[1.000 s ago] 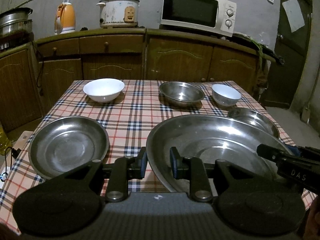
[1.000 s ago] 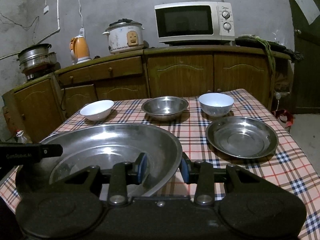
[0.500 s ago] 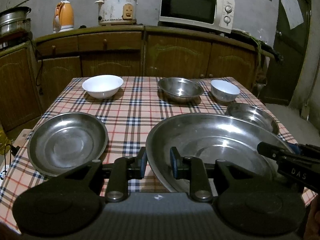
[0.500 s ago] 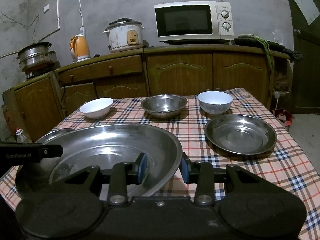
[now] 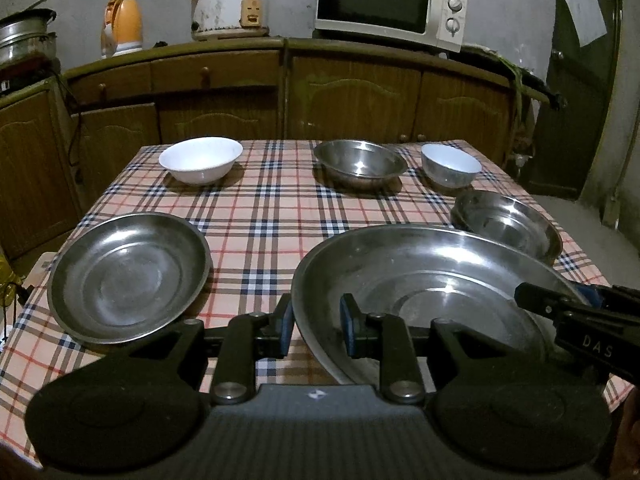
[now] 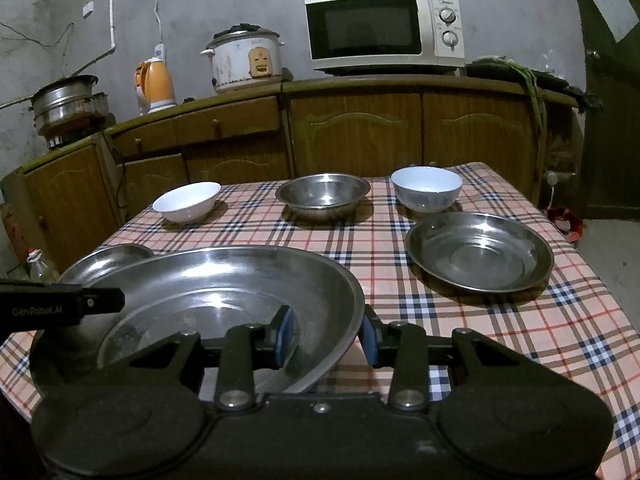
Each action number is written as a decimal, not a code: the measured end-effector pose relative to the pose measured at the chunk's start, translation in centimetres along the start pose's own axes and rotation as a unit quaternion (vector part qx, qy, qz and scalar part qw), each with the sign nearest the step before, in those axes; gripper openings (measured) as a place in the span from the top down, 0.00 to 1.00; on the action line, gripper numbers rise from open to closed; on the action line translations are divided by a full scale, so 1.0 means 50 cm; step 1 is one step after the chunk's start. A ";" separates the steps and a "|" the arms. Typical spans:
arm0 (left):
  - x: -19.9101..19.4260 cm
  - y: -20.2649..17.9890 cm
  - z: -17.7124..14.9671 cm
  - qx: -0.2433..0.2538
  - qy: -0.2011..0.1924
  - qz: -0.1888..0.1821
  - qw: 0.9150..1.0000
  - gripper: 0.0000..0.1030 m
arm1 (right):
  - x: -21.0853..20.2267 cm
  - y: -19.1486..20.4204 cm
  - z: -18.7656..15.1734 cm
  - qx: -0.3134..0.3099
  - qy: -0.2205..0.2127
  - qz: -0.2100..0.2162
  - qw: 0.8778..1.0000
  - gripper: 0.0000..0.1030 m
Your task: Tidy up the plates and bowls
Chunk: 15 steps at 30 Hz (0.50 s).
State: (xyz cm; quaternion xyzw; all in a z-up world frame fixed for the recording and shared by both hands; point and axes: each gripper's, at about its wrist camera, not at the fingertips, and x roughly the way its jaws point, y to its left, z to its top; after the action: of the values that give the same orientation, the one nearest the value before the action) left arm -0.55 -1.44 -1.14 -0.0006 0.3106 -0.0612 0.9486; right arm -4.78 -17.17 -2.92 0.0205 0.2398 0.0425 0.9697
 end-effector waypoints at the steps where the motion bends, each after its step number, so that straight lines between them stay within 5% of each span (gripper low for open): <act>1: 0.001 0.000 -0.001 0.001 0.001 0.000 1.000 0.76 | 0.002 0.000 -0.001 0.000 0.001 0.000 1.000 0.56; 15: 0.022 -0.002 -0.008 0.003 0.013 -0.002 1.000 0.75 | 0.019 -0.011 -0.012 0.004 0.010 -0.002 1.000 0.56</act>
State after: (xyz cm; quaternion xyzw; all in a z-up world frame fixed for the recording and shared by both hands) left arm 0.06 -1.68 -2.10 0.0024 0.3225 -0.0645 0.9444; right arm -4.16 -17.60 -3.91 0.0237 0.2499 0.0399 0.9672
